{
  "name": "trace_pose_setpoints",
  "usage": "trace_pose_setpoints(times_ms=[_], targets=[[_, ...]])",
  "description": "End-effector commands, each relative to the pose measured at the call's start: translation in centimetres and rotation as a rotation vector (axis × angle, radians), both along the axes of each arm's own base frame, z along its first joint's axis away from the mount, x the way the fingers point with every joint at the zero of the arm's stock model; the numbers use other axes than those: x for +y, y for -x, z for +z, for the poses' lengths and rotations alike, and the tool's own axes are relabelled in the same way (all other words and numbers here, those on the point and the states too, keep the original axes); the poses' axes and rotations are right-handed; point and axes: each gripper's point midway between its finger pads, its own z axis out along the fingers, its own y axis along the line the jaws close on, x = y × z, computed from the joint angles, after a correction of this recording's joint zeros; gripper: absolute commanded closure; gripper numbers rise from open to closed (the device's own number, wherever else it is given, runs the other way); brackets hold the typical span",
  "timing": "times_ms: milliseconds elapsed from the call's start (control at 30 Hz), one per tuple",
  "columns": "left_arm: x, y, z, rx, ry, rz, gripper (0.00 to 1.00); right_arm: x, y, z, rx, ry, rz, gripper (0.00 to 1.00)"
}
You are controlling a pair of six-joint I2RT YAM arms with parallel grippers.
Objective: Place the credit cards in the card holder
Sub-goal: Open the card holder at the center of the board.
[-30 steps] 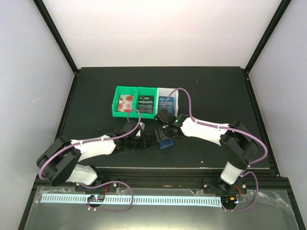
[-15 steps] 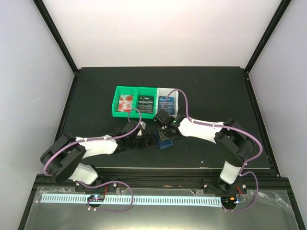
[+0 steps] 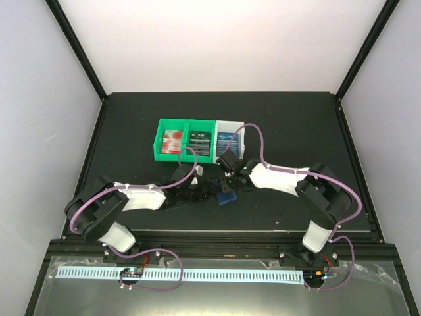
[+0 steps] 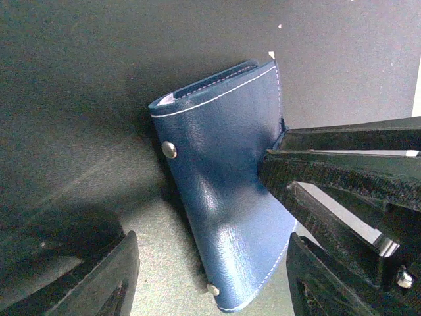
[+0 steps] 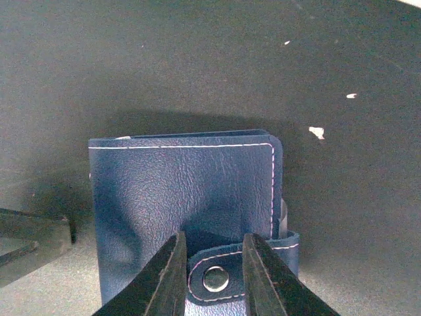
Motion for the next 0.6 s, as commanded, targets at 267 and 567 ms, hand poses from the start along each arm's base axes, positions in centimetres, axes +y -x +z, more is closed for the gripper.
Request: trace_pose_setpoints(times_ms=[267, 567], targets=[[-0.7, 0.3, -1.9, 0.062, -0.024, -0.008, 0.45, 0.7, 1.1, 0.8, 0.078, -0.194, -0.02, 0.82], [-1.0, 0.0, -2.5, 0.062, -0.05, 0.001, 0.56, 0.7, 1.2, 0.9, 0.077, -0.224, -0.03, 0.94]])
